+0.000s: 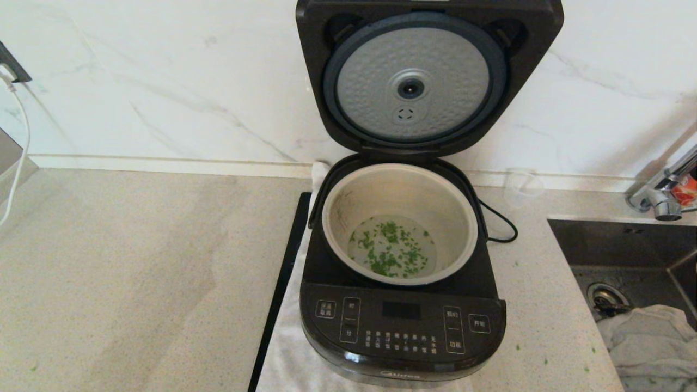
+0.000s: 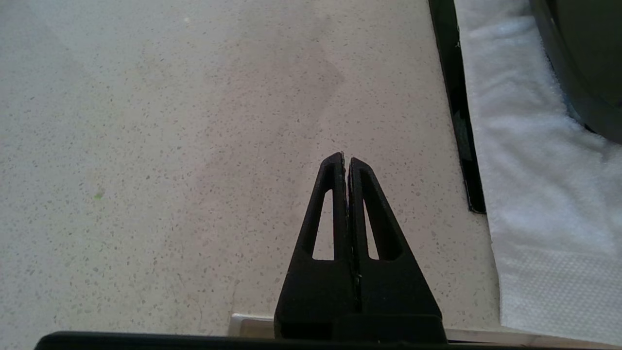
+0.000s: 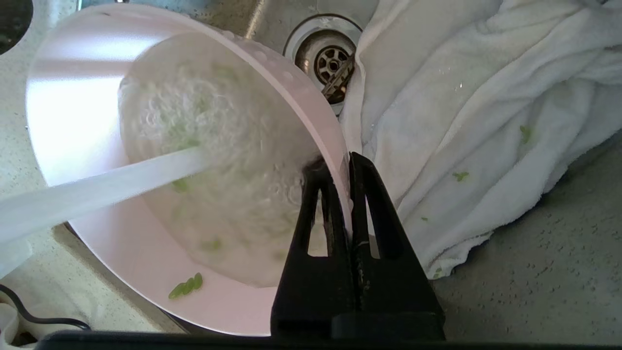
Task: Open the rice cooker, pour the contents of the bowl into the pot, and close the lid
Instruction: Fill a bowl with water from the tap, then pour the water from the bowl into the rice cooker
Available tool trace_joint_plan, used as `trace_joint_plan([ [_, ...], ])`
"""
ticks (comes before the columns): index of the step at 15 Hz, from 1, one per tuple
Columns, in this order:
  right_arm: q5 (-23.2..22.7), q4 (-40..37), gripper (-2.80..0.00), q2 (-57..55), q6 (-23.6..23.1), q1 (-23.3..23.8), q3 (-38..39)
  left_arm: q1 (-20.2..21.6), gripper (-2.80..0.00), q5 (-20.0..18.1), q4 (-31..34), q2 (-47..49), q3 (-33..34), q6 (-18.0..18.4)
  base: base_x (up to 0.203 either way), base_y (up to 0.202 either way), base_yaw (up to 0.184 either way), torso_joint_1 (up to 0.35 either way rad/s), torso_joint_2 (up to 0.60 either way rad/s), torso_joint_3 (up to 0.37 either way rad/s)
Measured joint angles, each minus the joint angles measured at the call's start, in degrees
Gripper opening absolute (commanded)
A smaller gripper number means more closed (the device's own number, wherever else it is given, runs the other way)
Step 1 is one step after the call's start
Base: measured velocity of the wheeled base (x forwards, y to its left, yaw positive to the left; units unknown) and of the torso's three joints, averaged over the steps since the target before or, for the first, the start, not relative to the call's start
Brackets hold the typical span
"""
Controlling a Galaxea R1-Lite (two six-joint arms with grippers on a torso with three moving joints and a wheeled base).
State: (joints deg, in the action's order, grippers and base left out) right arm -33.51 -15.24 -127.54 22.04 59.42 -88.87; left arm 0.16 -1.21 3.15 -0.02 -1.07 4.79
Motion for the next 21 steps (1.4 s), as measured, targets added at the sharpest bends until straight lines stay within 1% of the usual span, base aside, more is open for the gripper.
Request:
trace_joint_plan([
  [5, 0.28, -0.75, -2.80, 2.25, -0.40, 0.00, 1.90, 0.00, -2.80, -0.01, -0.02, 0.00, 0.00, 0.02, 0.000, 0.000, 0.000, 0.000, 0.00, 0.000],
  [7, 0.37, -1.02, -2.80, 5.25, -1.49, -0.51, 5.38, 0.00, -2.80, -0.01, -0.02, 0.00, 0.00, 0.00, 0.000, 0.000, 0.000, 0.000, 0.00, 0.000],
  [10, 0.41, -2.09, -2.80, 12.04, -4.37, -3.60, 12.95, 0.00, -2.80, 0.00, -0.02, 0.00, 0.00, 0.00, 0.000, 0.000, 0.000, 0.000, 0.00, 0.000],
  [12, 0.41, -5.18, -2.80, 16.90, -5.49, -7.11, 16.34, -0.02, -2.80, -0.02, -0.04, 0.00, 0.00, 0.00, 0.000, 0.000, 0.000, 0.000, 0.00, 0.000],
  [15, 0.88, -10.93, -2.80, 23.86, -6.08, -13.11, 18.90, 0.00, -2.80, 0.00, -0.05, 0.00, 0.00, 0.01, 0.000, 0.000, 0.000, 0.000, 0.00, 0.000],
  [16, 1.73, -12.46, -2.80, 25.81, -6.08, -15.35, 19.27, -0.02, -2.80, -0.02, -0.02, 0.00, 0.00, 0.02, 0.000, 0.000, 0.000, 0.000, 0.00, 0.000],
  [18, 5.20, -14.81, -2.80, 29.66, -5.95, -21.18, 19.71, 0.00, -2.80, 0.00, -0.02, 0.00, 0.00, 0.02, 0.000, 0.000, 0.000, 0.000, 0.00, 0.000],
  [21, 9.73, -16.25, -2.80, 34.30, -5.42, -29.68, 19.85, 0.00, -2.80, 0.00, -0.01, 0.00, 0.02, 0.01, 0.000, 0.000, 0.000, 0.000, 0.00, 0.000],
])
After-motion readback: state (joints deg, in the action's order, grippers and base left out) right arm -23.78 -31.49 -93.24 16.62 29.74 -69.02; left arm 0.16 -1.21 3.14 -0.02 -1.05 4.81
